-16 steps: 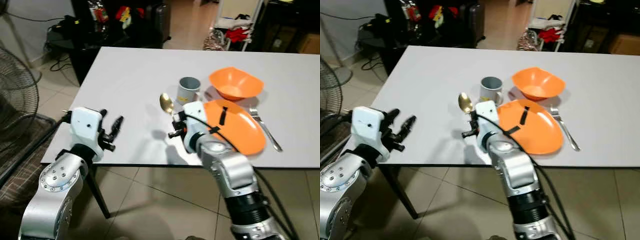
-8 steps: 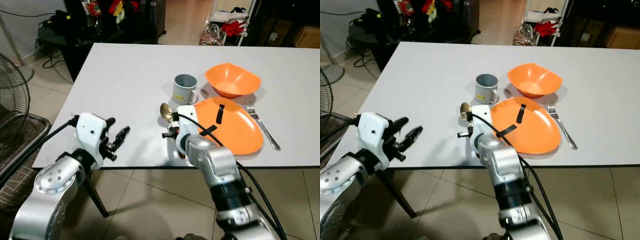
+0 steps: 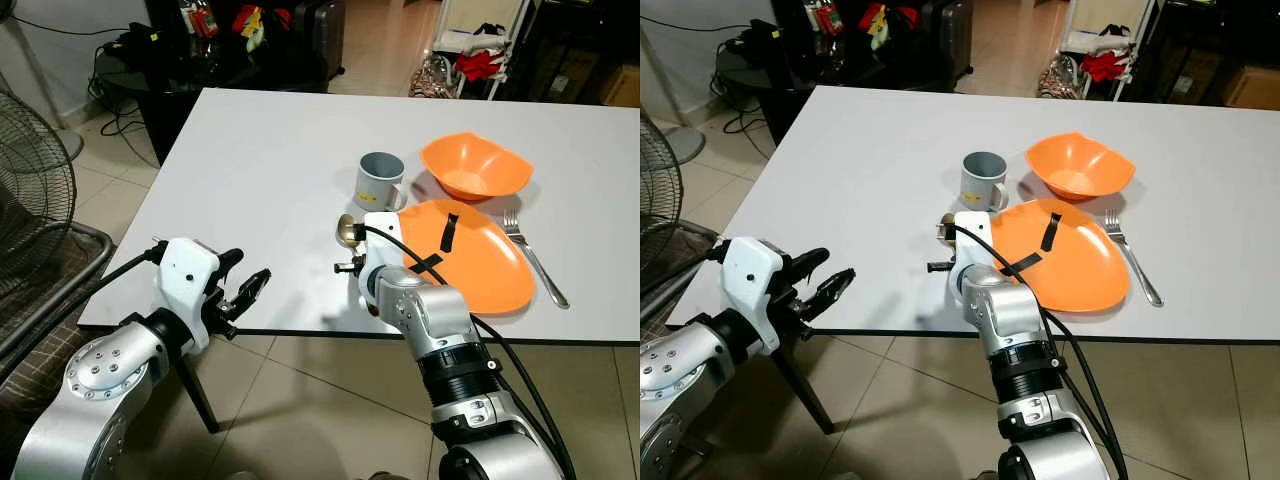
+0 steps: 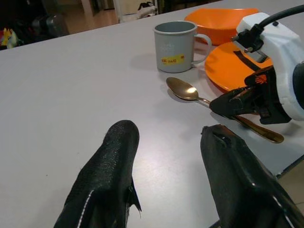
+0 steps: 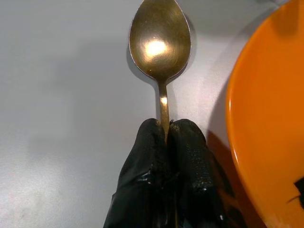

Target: Setting the table

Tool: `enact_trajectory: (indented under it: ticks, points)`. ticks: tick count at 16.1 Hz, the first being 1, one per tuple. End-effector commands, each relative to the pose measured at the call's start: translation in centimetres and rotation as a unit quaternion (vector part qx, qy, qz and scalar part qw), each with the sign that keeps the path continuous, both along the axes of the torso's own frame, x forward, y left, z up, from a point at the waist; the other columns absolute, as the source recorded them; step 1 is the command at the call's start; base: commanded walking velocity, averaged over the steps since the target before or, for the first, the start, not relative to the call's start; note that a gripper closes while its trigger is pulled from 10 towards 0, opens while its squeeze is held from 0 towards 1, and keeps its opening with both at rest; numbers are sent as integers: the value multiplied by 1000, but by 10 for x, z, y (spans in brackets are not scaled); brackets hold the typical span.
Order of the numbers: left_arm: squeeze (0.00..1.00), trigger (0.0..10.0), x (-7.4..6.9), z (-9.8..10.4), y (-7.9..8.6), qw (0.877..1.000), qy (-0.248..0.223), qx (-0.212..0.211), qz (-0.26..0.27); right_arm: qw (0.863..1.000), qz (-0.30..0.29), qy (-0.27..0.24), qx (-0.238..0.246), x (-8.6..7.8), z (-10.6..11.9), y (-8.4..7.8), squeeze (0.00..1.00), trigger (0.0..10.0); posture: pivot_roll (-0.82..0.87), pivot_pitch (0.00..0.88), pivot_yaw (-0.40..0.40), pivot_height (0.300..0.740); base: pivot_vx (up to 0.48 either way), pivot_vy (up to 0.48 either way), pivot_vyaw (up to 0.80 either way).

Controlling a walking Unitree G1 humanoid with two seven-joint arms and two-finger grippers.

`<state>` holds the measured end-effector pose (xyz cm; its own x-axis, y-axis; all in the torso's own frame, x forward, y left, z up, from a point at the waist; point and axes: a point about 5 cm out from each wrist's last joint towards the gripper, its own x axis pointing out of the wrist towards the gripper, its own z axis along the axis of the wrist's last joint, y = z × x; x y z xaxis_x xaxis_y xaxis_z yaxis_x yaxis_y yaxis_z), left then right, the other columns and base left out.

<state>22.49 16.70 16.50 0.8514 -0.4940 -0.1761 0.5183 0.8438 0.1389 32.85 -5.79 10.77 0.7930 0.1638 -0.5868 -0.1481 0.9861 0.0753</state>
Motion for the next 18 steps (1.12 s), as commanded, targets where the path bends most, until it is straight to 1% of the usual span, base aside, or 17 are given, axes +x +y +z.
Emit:
enact_trajectory:
  ticks: [1,2,3,4,5,8,10,11,13,14,15,16,17,18]
  points:
    - [0,10000,-2,3,-2,1000,0,0,-11,999,19,17,33,-4,5,27,0,10000,-39,8,-15,740,0,0,0]
    - [0,10000,-2,2,-2,1000,1,0,-12,999,18,21,46,-4,5,29,86,10000,-38,7,-16,740,0,0,0]
    - [0,10000,-3,3,-2,1000,1,0,-13,998,20,21,53,-3,6,30,243,10000,-38,8,-14,740,0,0,0]
    - [0,10000,-3,3,-2,1000,1,0,-14,997,31,17,65,-3,9,33,675,10000,-38,8,-13,740,0,0,0]
    - [0,10000,-3,3,-2,1000,1,0,-15,997,33,15,70,-2,11,34,1000,10000,-38,8,-12,740,0,0,0]
    - [0,10000,-2,3,-3,1000,2,-2,-22,996,41,-5,82,-2,25,37,1000,10000,-39,7,-4,740,0,0,0]
    - [0,10000,-3,4,-5,999,4,-6,-33,995,46,-37,79,-3,43,36,1000,10000,-41,6,-1,740,0,0,0]
    - [0,10000,-3,4,-5,999,4,-7,-39,994,49,-59,75,-3,56,33,996,10000,-40,8,-1,740,0,0,0]
    - [0,10000,-5,7,-6,998,5,-23,-54,991,50,-93,87,-6,84,22,988,10000,-50,7,6,740,0,0,0]
    - [0,10000,-5,7,-7,998,5,-26,-58,990,50,-95,91,-6,88,20,988,10000,-50,7,6,740,0,0,0]
    - [0,10000,-6,9,-9,996,7,-37,-77,988,53,-117,90,-10,99,11,969,10000,-58,6,14,740,0,0,0]
    - [0,10000,-7,10,-13,994,8,-47,-94,983,68,-147,91,-14,107,3,863,10000,-64,6,19,740,0,0,0]
    - [0,10000,-7,13,-16,993,3,-57,-103,969,102,-205,98,-22,117,-5,282,10000,-70,6,22,740,0,0,0]
    - [0,10000,-6,15,-18,993,-3,-67,-99,956,122,-246,102,-29,121,-12,0,10000,-73,6,23,740,0,0,0]
